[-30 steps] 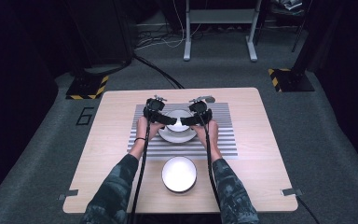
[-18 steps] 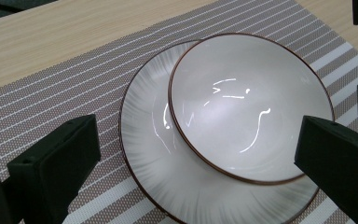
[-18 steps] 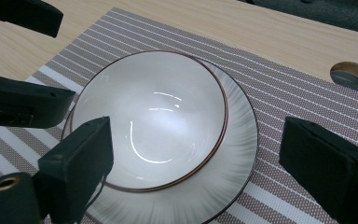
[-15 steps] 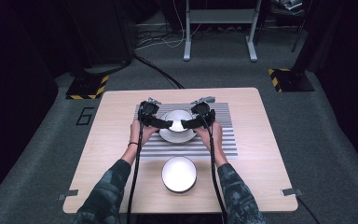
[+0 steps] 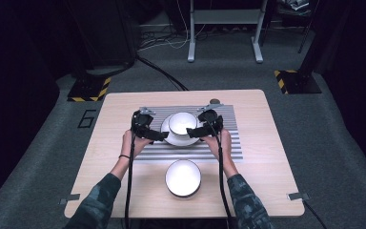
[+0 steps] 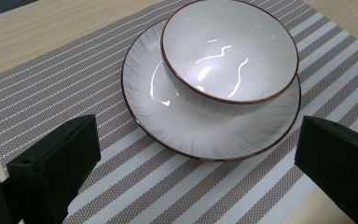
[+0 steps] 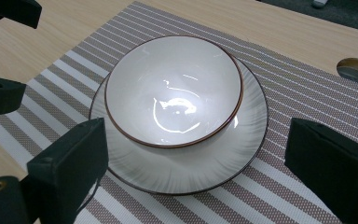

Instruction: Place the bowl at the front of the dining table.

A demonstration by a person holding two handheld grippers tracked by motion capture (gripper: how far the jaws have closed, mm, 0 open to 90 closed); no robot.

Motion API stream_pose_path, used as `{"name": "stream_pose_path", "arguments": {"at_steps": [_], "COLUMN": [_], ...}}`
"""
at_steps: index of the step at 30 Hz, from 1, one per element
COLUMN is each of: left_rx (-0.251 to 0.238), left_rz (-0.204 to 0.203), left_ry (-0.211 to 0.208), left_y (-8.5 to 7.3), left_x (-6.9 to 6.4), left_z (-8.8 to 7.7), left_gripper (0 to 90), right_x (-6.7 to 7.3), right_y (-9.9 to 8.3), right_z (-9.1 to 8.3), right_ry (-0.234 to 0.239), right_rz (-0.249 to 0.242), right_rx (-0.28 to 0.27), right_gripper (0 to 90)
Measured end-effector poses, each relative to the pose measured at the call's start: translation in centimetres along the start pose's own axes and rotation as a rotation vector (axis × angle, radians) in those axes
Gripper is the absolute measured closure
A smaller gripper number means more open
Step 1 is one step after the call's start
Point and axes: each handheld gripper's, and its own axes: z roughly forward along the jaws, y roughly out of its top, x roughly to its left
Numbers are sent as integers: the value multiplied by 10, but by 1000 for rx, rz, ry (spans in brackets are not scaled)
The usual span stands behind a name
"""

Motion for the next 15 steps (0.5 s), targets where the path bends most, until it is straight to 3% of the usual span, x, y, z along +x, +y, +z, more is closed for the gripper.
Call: {"name": "stream_pose_path", "arguments": {"at_steps": [7,15], "left_rx": [-3,-13], "left_rz": [31,40], "left_ry": [-5,-3], "left_y": [-10,-20], "left_x": [-4,-6], "left_z": [-14,-26], "left_gripper": [0,0], "right_x": [4,7], "right_y": [-6,-9], "right_z": [-12,-25], "right_ry": [8,-5], "right_rz": [6,-29], "right_rx": [-8,-10], "right_gripper": [39,35]}}
